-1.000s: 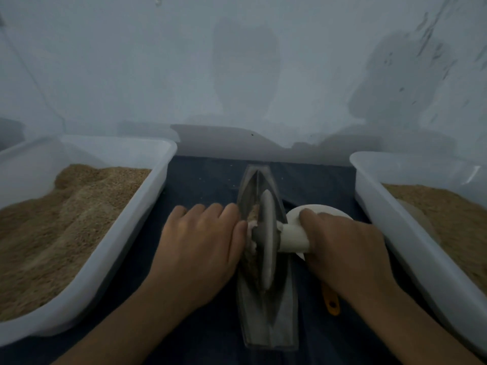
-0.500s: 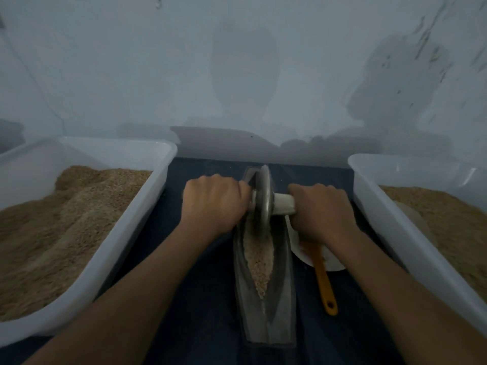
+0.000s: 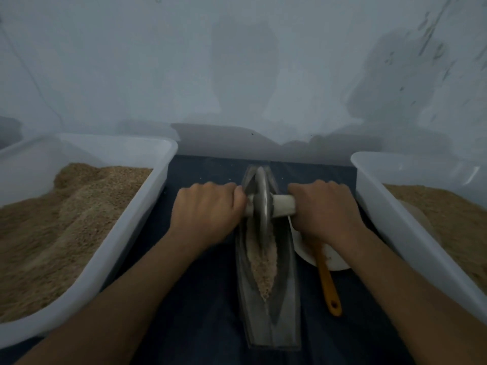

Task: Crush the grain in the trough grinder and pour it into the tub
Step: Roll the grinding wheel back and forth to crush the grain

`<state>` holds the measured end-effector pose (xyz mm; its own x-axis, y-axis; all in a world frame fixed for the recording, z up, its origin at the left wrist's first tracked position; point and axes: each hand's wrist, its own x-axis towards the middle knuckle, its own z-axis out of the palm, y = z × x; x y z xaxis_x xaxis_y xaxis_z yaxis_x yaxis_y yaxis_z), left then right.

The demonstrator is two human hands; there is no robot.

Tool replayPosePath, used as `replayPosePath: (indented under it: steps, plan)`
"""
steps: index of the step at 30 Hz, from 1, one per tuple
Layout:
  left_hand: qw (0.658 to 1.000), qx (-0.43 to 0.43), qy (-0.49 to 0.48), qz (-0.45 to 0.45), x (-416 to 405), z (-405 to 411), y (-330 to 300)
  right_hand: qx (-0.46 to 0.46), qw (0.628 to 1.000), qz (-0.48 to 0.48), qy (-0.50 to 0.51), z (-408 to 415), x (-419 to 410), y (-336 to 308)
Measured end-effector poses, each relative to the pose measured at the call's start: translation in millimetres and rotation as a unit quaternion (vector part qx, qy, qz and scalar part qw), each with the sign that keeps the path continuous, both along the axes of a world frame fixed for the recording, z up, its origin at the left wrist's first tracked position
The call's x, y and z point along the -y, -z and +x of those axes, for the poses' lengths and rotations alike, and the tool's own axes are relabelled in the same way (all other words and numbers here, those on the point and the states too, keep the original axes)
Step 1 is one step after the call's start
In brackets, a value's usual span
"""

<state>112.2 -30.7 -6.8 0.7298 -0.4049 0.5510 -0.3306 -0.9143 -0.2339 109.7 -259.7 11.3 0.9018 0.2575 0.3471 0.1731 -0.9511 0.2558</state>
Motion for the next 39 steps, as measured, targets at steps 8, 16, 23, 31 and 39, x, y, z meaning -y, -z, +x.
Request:
replayPosePath:
  steps: [8, 16, 23, 31, 39]
  plan:
    - [0.981, -0.115, 0.073, -0.136, -7.4, -27.4, -12.8, 0.030, 1.000, 0.007, 0.001, -30.2, 5.3, 14.9]
    - [0.990, -0.140, 0.002, -0.012, -22.5, -32.1, -6.0, 0.009, 0.999, -0.029, -0.023, -41.4, 6.7, 10.7]
    - [0.999, 0.003, -0.020, -0.032, 0.1, 27.3, 5.3, -0.005, 1.000, 0.019, 0.008, 21.9, 5.2, 3.0]
    - [0.997, 0.027, 0.046, -0.057, -13.5, -28.1, 13.7, 0.032, 0.999, 0.011, -0.021, -27.3, 3.1, 9.5]
    - [0.998, -0.012, 0.047, -0.048, -21.1, -38.2, 16.9, 0.047, 0.998, -0.009, -0.038, -41.1, 7.4, 15.0]
